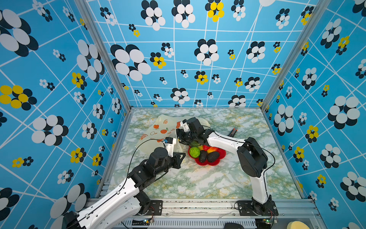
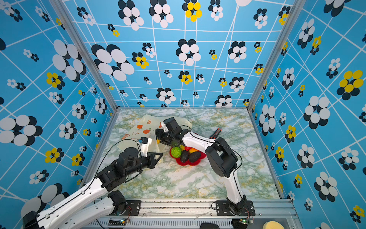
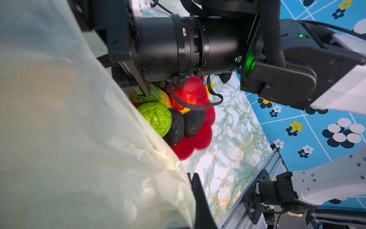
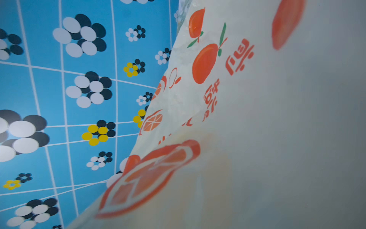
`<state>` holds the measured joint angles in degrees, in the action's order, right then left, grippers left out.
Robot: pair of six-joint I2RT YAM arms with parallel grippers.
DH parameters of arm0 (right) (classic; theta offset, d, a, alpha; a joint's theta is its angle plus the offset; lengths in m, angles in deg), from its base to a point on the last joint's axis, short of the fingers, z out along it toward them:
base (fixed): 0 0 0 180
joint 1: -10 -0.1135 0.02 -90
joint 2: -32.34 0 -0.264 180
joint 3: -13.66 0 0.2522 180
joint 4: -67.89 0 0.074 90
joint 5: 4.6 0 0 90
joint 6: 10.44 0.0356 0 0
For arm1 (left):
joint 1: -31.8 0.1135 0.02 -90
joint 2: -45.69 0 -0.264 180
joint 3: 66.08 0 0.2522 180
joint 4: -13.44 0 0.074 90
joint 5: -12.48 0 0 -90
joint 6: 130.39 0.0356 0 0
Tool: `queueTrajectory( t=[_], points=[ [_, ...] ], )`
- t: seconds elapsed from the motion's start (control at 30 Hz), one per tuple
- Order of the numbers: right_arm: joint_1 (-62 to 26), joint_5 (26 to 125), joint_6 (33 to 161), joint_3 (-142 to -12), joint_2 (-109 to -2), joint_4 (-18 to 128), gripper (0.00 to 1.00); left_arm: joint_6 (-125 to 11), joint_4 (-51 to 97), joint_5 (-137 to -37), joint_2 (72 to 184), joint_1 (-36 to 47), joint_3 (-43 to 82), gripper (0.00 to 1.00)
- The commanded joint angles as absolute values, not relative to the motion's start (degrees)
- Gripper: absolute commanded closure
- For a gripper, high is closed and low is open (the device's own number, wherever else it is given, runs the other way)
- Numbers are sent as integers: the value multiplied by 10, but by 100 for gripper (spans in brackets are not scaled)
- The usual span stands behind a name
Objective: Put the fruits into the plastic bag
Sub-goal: 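Insert the yellow fruit into the bag opening and open the right gripper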
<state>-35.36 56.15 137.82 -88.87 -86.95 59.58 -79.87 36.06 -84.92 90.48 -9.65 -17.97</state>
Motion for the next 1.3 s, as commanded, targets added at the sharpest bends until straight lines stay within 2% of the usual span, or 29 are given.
queueTrajectory(
  t=[0.0,0.1,0.47,0.8,0.93,1.27],
  points=[
    [-363,515,1442,-904,-893,706,1,-807,334,-875,901,-81,-164,100],
    [-363,514,1446,-904,-894,720,1,-811,339,-881,891,-69,-165,100],
    [-355,563,1351,-877,-843,625,0,-812,366,-889,855,-51,-166,100],
    [-260,627,1272,-857,-772,551,1,-804,457,-873,773,-40,-144,100],
    [-254,625,1239,-854,-740,516,1,-814,477,-864,743,-39,-162,100],
    [-273,620,1203,-716,-590,450,1,-842,449,-858,743,-38,-185,100]
  ],
)
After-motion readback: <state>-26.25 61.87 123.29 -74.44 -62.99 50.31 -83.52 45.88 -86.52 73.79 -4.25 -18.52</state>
